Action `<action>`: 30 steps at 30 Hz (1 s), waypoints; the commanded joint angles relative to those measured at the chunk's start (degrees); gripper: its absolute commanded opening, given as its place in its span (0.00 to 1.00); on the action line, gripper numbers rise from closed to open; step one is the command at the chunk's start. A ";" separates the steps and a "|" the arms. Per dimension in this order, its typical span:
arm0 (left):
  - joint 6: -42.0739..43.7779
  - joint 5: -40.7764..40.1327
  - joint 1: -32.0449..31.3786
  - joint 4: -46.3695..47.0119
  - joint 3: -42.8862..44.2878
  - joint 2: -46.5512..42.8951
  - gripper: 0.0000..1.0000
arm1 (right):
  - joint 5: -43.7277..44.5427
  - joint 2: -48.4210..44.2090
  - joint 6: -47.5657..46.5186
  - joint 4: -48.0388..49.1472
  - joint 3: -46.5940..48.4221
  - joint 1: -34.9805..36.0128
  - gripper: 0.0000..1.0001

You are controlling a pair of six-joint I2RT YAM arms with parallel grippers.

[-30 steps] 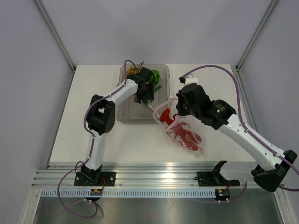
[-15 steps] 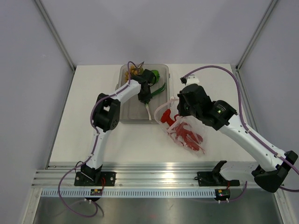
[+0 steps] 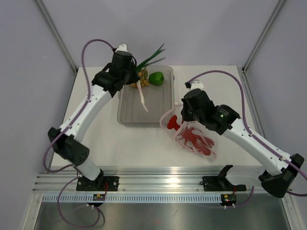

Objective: Place the food in the zip-top bag and seal the zipper
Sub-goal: Pick up the fake vegetable from the bin, then place the fake vegetable in the zipper food storage bag.

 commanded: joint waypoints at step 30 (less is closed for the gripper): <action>-22.05 -1.10 -12.44 39.33 -37.37 -24.38 0.00 | -5.82 0.58 19.59 15.77 -2.10 -0.72 0.00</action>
